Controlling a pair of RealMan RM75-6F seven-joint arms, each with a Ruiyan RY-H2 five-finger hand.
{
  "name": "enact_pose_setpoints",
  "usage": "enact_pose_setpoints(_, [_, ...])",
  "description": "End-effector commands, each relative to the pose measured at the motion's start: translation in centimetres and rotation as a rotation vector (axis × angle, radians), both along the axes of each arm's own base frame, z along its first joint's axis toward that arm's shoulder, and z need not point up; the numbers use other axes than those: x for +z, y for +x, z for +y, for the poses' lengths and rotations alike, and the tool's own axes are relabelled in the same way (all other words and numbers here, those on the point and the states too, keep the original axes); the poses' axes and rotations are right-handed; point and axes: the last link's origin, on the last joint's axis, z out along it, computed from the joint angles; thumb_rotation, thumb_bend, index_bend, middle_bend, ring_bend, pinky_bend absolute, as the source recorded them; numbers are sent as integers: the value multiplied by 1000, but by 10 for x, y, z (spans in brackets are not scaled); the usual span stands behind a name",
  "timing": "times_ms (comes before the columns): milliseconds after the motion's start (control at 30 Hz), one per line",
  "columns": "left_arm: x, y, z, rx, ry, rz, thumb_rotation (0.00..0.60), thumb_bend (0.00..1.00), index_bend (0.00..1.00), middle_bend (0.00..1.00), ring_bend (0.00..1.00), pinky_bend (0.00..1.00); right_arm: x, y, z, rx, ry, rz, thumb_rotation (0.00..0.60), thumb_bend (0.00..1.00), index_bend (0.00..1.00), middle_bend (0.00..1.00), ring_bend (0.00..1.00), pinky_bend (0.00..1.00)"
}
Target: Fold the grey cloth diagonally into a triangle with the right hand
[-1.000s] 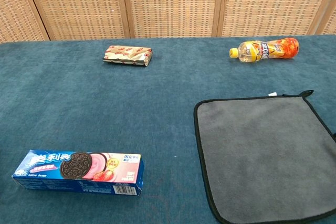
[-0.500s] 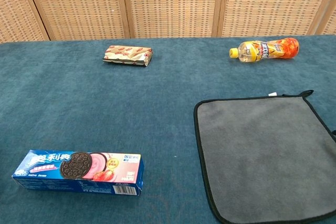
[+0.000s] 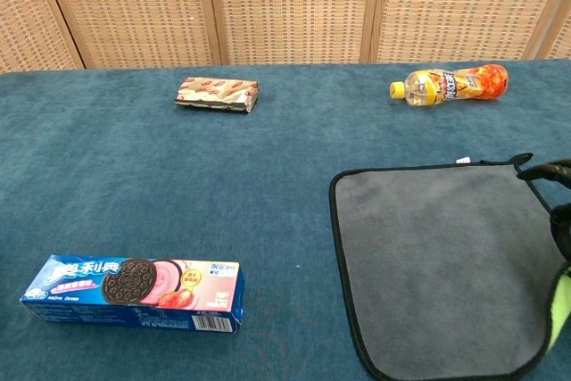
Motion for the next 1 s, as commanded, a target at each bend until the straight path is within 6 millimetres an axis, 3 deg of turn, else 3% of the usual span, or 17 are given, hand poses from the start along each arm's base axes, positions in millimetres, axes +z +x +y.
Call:
enact_pose_setpoints(33, [0,0,0,1,1,-2,600,152,0,0,0,0,1,7,-11,10,-6,4,600,447,588,92,0,0])
enact_pose_setpoints(467, [2,-2,1,8,5,-3,600,152,0,0,0,0,-9,48,-54,73,-6,15,600,447,588,92,0,0])
enact_pose_setpoints(1000, [3,-5,4,27,1,-10,600,152,0,0,0,0,-24,84,-90,111,4,24,600,447,588,92,0,0])
